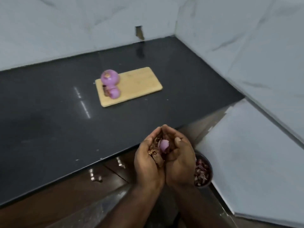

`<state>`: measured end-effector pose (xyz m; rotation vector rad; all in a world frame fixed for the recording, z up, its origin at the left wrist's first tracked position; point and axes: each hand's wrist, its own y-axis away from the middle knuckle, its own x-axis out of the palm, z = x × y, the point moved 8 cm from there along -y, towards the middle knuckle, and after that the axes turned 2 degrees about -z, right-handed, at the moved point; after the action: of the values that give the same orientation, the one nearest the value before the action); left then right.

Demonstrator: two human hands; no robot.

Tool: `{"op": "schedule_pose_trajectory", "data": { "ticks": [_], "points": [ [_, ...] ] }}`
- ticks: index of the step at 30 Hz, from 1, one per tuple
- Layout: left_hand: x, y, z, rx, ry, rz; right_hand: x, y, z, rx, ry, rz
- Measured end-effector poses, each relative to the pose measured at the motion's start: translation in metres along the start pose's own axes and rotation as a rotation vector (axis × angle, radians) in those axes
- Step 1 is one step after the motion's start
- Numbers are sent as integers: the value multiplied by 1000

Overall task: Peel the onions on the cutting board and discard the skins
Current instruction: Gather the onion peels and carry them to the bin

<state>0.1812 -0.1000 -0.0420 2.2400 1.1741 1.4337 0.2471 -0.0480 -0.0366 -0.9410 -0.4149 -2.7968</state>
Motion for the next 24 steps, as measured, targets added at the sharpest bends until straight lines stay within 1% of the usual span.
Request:
{"op": "schedule_pose_trajectory", "data": {
  "ticks": [3, 6, 9, 11, 15, 19, 24],
  "points": [
    [28, -2, 54, -57, -55, 27, -49, -18, 24, 7, -127, -56],
    [47, -11, 110, -113, -83, 32, -104, -37, 42, -18, -152, -140],
    [49, -26, 170, -160, -116, 4, -157, -52, 48, 21, -191, -206],
    [41, -40, 209, -201, -114, -27, -194, -61, 45, 59, -196, -285],
    [15, -74, 282, -300, -139, -106, -264, -76, 15, 191, -260, -467],
    [-23, -115, 342, -374, -228, -152, -327, -88, -29, 349, -294, -636],
    [-69, -180, 413, -434, -378, -193, -403, -122, -91, 400, -323, -749]
  ]
}}
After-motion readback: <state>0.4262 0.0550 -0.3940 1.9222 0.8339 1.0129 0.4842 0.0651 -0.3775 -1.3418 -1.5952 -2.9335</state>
